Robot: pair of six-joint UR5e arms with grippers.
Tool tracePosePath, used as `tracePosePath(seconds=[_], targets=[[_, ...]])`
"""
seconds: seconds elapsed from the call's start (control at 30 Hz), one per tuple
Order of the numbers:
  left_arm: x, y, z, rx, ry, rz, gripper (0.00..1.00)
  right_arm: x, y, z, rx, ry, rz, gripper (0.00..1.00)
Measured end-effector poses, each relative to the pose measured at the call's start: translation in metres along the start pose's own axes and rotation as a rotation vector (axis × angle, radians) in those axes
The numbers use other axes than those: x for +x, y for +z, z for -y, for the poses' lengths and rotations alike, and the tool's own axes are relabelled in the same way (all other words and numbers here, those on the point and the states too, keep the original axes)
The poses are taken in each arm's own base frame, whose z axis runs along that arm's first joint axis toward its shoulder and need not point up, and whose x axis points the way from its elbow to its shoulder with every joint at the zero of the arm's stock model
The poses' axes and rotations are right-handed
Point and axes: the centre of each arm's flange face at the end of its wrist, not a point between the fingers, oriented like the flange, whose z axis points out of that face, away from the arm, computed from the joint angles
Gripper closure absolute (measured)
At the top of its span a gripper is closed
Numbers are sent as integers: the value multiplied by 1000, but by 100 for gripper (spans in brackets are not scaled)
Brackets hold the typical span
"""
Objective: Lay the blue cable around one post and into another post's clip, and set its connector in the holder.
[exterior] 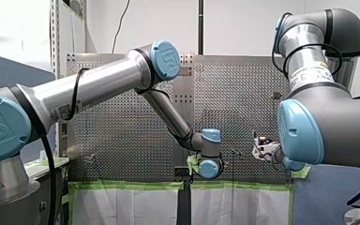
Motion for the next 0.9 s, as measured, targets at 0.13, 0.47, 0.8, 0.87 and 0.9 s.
tracePosePath(seconds=[0.13, 0.47, 0.8, 0.87, 0.9], targets=[[-1, 5, -5, -2, -3, 4, 98, 1, 3, -6, -13, -2, -5, 100], [-2, 9, -8, -5, -8, 16, 98, 3, 6, -20, -60, -7, -14, 100], [-1, 5, -1, 6, -24, 25, 98, 0, 4, -25, -84, -15, -8, 100], [-1, 5, -1, 6, -25, 25, 98, -2, 3, -25, -89, -17, -3, 100], [-1, 5, -1, 6, -25, 25, 98, -3, 2, -25, -92, -18, -1, 100]])
